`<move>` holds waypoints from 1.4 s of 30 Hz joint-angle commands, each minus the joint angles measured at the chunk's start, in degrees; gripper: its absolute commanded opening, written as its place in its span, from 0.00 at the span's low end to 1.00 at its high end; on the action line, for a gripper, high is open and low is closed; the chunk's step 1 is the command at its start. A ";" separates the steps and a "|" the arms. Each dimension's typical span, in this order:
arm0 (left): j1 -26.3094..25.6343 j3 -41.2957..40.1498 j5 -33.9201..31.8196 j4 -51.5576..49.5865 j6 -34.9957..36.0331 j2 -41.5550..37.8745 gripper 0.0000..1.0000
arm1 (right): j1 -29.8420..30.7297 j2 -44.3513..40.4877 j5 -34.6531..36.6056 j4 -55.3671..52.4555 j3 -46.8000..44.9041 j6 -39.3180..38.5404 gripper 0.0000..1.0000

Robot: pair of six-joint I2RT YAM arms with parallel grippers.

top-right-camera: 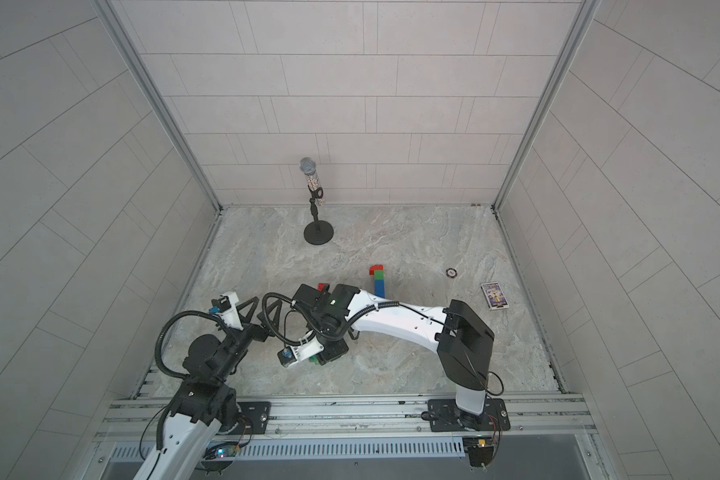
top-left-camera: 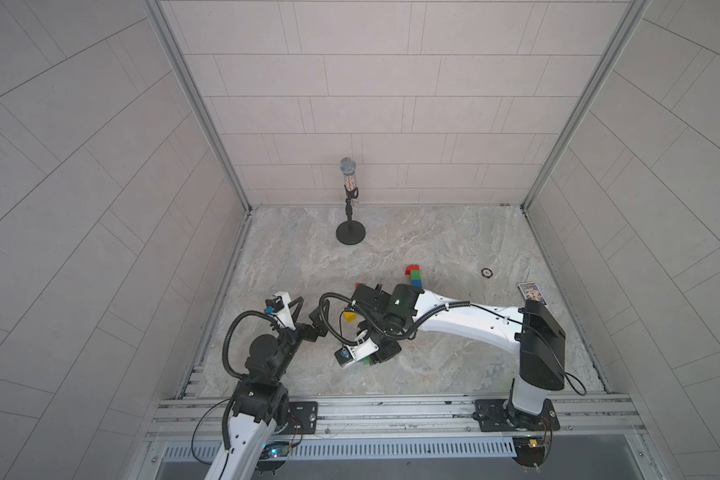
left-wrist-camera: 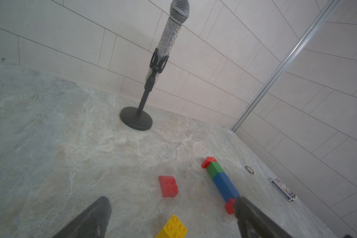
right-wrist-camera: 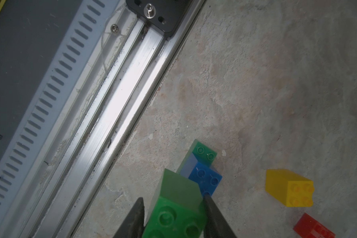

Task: Assemble the number 1 with lego
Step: Assemble the lego brick with the lego brick.

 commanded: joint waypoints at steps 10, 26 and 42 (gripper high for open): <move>0.08 -1.17 -0.32 0.98 -0.30 -0.43 1.00 | -0.03 4.00 2.83 0.20 3.11 0.98 0.00; 0.08 -1.17 -0.18 0.91 -0.31 -0.52 1.00 | -2.33 7.34 1.62 0.38 5.08 5.99 0.00; 0.10 -1.17 -0.23 0.90 -0.30 -0.52 1.00 | -2.77 8.09 -2.28 -1.73 2.93 3.91 0.00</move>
